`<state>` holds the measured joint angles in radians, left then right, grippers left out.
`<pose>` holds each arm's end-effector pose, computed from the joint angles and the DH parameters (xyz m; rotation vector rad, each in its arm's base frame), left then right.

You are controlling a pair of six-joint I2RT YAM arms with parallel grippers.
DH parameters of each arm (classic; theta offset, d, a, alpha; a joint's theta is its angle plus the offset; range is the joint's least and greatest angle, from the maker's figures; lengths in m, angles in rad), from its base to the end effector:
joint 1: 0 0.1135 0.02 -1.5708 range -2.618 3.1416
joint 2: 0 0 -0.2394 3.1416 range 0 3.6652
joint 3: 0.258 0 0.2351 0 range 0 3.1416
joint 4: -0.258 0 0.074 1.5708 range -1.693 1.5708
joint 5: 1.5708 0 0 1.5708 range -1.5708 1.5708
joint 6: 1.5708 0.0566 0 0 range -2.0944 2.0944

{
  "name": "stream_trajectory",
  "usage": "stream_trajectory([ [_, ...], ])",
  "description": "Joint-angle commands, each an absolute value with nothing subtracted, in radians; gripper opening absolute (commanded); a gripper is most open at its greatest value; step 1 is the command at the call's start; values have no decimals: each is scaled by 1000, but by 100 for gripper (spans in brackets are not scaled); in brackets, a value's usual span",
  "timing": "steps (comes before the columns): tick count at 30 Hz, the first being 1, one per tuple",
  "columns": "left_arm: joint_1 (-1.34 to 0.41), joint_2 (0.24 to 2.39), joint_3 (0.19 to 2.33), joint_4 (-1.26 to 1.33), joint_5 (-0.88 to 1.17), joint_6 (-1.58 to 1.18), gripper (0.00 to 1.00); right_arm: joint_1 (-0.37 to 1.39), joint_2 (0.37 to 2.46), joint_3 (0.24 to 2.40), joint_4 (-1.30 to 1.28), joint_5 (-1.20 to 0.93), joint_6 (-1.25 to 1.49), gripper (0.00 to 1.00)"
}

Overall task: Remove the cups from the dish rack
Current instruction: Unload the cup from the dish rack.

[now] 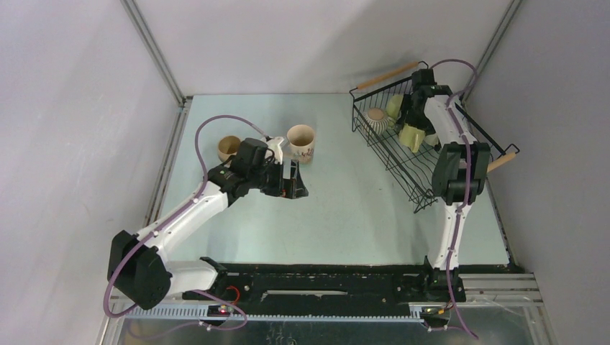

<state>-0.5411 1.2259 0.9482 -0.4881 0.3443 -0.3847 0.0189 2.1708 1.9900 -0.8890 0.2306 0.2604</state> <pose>0.2180 -0.1533 0.2460 0.3702 2.4152 -0.8424 0.4517 -0.0044 0.2160 0.3908 2.5793 -0.2062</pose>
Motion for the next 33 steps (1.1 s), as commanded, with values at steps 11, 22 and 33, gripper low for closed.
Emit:
stream_trajectory([
  [11, -551, 1164, 951, -375, 406, -504, 100, 26, 1903, 2095, -1012, 224, 308, 7],
  [22, -551, 1121, 997, -308, 388, -553, 100, 75, 1739, 2091, -1074, 15, 348, 7],
  [33, -540, 1117, 1012, -71, 448, -680, 100, 211, 1589, 2014, -985, -275, 452, 5],
])
